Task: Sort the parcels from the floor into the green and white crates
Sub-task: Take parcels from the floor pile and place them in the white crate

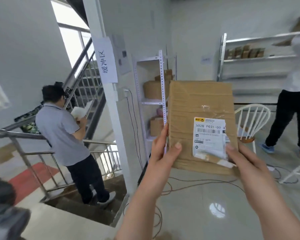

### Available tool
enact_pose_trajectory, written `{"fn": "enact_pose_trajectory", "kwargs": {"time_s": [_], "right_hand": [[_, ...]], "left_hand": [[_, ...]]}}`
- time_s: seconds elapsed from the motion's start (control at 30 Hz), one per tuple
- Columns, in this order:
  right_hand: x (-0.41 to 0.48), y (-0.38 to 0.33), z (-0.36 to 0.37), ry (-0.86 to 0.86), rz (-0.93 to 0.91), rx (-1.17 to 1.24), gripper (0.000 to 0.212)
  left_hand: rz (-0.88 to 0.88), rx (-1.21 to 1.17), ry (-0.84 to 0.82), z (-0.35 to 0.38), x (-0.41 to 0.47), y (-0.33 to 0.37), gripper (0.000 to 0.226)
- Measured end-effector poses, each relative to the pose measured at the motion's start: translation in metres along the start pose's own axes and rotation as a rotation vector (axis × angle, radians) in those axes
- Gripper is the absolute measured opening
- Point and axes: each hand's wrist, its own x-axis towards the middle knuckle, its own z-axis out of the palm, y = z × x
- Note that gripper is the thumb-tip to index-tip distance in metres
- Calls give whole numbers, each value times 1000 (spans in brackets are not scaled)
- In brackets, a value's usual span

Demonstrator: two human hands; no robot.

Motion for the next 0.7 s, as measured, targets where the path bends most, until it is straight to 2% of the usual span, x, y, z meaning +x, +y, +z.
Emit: {"fn": "enact_pose_trajectory", "kwargs": {"time_s": [0.33,0.5,0.63,0.7], "right_hand": [[-24,-19,-17,-67,-60,-19,27],[-38,-26,-53,78,-48,-65,22],[-67,-32,-105,187,-35,-151,45],[-82,-38,-128,288,-19,-201,45]], "left_hand": [[65,-48,-82,3,-11,9,70],[57,-143,-174,39,-6,-3,64],[73,-231,-294,95,-7,-17,63],[72,-256,-385,124,-7,-18,60]]}}
